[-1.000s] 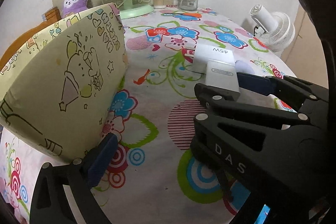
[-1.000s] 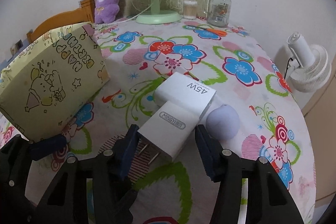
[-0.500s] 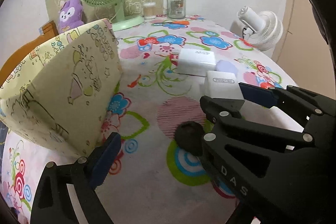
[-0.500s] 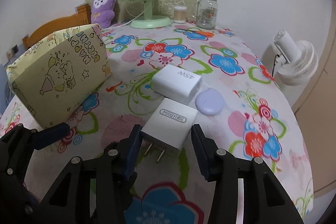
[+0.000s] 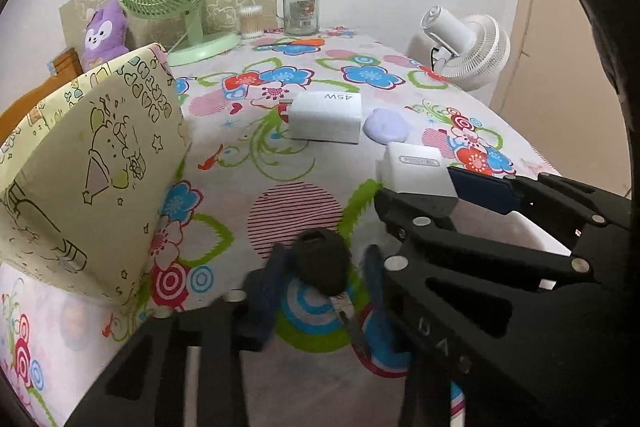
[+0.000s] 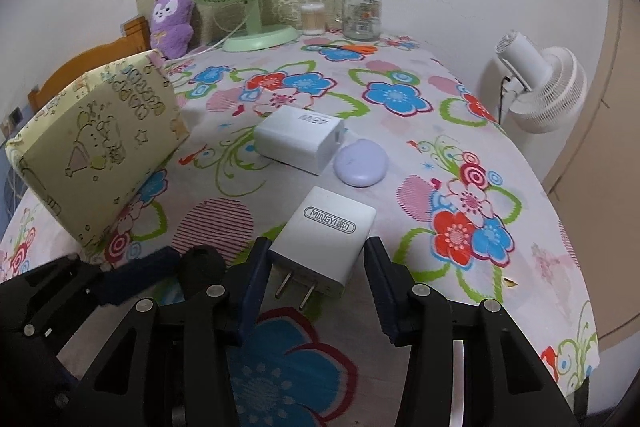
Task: Organize rigid objects
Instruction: 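Close the left gripper on the key while the right closes on the white charger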
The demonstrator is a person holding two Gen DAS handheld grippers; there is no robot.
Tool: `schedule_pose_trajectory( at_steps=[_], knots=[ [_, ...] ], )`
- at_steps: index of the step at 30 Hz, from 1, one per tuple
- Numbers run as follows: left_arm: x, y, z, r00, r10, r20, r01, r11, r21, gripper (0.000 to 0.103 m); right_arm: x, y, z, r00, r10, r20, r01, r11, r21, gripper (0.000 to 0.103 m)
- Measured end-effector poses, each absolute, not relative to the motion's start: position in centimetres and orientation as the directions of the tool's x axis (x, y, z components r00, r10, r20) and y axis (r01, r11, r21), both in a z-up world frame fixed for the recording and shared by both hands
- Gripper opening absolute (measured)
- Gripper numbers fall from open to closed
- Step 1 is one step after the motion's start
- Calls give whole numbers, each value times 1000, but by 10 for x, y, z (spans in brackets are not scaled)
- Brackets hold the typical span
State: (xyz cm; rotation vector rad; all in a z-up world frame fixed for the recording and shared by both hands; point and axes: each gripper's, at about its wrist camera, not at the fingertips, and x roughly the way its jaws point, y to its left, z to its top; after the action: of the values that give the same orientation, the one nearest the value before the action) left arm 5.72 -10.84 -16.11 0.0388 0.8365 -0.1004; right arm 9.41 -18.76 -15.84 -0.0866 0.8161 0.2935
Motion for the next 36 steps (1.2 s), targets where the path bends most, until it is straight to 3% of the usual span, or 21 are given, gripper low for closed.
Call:
schedule_pose_trajectory(
  at_steps=[11,16,17,18,24,36],
  knots=[
    [56,-110,-161,672,-75,-737,132,991,20,32,98,-189,-162,644,202,-738,-260,965,37,53],
    [57,-109,-161,672,-74,-737,135,991,23,32,107,-188,-166,635,193,-748,-242,969,44,62],
    [57,-108,-161,672,-74,-737,135,991,24,32,108,-186,-167,640,189,-745,-246,969,35,61],
    [58,-108,-161,671,-75,-738,132,991,20,32,108,-186,-167,640,190,-744,-246,969,36,54],
    [61,-105,-160,661,-79,-746,122,993,3,32,106,-186,-165,647,184,-740,-239,970,32,50],
    [54,-98,-155,649,-69,-758,106,994,0,32,91,-181,-157,640,187,-745,-235,971,42,48]
  ],
)
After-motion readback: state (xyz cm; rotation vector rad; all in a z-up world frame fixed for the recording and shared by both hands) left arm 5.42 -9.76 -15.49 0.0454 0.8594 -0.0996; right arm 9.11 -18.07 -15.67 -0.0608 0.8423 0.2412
